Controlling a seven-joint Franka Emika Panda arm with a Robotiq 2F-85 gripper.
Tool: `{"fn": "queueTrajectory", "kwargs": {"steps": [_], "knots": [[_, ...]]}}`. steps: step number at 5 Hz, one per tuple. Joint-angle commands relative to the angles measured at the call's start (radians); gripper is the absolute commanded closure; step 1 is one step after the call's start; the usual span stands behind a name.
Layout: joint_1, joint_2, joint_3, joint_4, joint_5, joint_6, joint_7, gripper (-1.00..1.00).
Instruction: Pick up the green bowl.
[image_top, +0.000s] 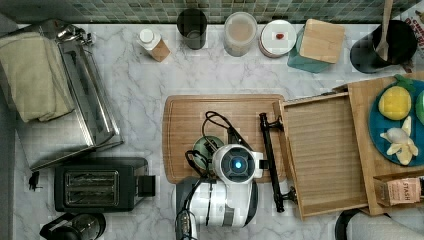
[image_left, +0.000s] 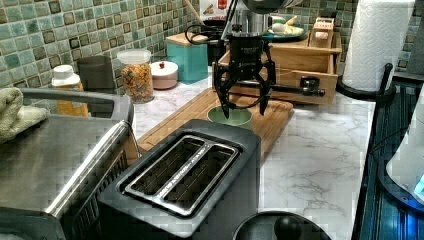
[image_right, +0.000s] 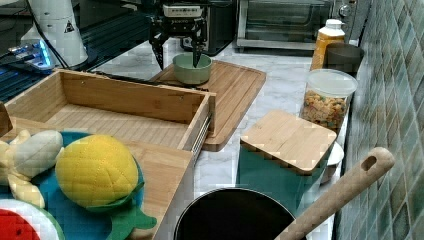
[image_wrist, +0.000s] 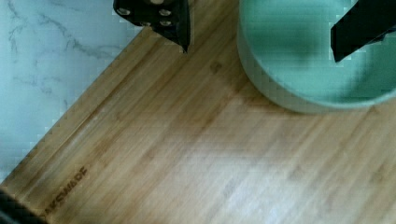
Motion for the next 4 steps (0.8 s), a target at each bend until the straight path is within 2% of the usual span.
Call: {"fn": "queueTrajectory", "kwargs": {"steps": [1,2,3,4], "knots": [[-0.006,-0.010,0.009,-0.042,-0.026,0.101,0.009,-1.00],[-0.025,-0.012,0.016,-0.045,-0.018,0.094,-0.001,-1.00],[-0.005,0.006,0.006,-0.037,0.002,0.112,0.014,1.00],[-0.004,0.017,0.011,-0.029,0.008,0.124,0.020,1.00]]}}
